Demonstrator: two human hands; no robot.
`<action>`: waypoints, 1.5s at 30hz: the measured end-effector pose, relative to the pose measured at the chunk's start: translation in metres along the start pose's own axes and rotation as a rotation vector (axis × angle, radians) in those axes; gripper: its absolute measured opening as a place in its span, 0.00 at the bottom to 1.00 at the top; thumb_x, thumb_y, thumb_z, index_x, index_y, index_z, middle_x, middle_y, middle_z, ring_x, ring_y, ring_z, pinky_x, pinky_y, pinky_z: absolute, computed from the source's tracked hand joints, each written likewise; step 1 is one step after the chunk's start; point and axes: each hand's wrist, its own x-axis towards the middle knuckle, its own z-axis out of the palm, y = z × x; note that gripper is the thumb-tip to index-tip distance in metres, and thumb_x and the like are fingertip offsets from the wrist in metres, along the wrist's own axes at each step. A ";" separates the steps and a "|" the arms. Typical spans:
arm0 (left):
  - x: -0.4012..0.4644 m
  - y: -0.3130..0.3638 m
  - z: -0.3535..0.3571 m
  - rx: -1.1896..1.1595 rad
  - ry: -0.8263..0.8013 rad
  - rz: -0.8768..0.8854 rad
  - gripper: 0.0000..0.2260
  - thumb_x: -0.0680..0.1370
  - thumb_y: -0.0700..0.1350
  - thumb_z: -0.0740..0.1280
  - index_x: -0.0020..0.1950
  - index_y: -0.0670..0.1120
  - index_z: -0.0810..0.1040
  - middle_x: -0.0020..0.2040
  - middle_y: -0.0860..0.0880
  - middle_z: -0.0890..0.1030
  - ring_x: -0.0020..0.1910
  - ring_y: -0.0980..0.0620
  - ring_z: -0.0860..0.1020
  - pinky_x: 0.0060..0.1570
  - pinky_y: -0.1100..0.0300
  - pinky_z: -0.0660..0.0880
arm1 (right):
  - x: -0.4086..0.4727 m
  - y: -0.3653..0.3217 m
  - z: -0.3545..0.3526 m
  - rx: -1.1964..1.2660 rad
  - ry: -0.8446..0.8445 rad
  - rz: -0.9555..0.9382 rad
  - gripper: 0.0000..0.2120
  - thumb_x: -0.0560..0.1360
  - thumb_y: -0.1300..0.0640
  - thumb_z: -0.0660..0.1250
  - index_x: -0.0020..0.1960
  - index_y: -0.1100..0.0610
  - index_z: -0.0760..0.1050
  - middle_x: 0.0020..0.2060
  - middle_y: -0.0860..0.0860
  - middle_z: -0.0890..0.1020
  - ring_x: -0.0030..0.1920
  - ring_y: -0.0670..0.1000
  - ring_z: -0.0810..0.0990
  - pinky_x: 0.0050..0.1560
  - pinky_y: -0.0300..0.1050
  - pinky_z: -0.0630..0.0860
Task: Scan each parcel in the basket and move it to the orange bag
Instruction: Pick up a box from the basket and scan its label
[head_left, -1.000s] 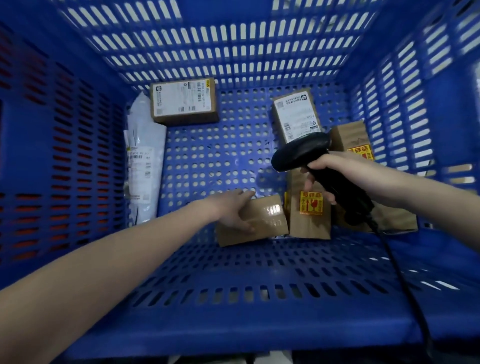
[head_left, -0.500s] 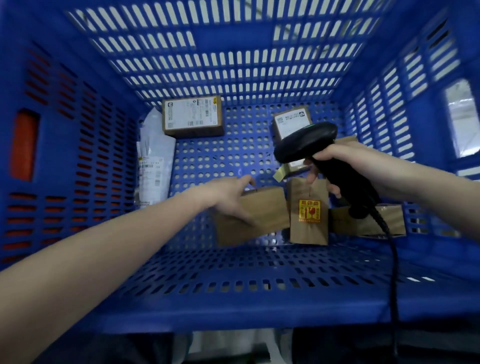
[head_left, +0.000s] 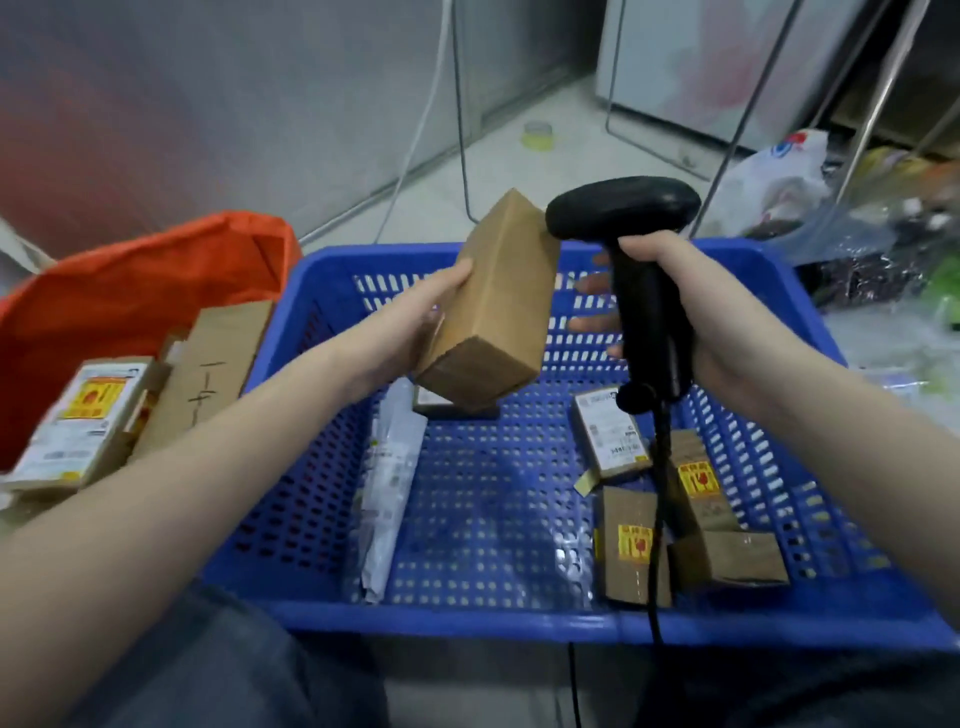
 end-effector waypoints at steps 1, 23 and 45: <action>-0.011 0.002 0.002 -0.074 -0.002 0.000 0.19 0.78 0.62 0.59 0.54 0.50 0.81 0.45 0.51 0.84 0.41 0.55 0.82 0.47 0.59 0.77 | -0.006 -0.005 0.007 0.025 -0.001 -0.016 0.16 0.79 0.49 0.59 0.60 0.57 0.74 0.51 0.52 0.84 0.43 0.52 0.86 0.32 0.40 0.78; -0.023 -0.002 0.002 -0.474 0.020 -0.009 0.28 0.68 0.64 0.66 0.62 0.51 0.79 0.58 0.47 0.83 0.54 0.47 0.82 0.52 0.51 0.77 | -0.010 -0.003 0.009 0.135 -0.062 -0.118 0.16 0.72 0.50 0.66 0.53 0.60 0.77 0.38 0.52 0.77 0.31 0.50 0.73 0.29 0.42 0.72; -0.028 -0.003 0.006 -0.473 0.095 0.085 0.24 0.68 0.60 0.67 0.61 0.52 0.77 0.51 0.51 0.85 0.49 0.52 0.83 0.48 0.53 0.78 | -0.012 -0.001 0.020 -0.028 -0.057 -0.019 0.10 0.74 0.54 0.66 0.38 0.60 0.74 0.33 0.55 0.76 0.26 0.49 0.71 0.27 0.42 0.70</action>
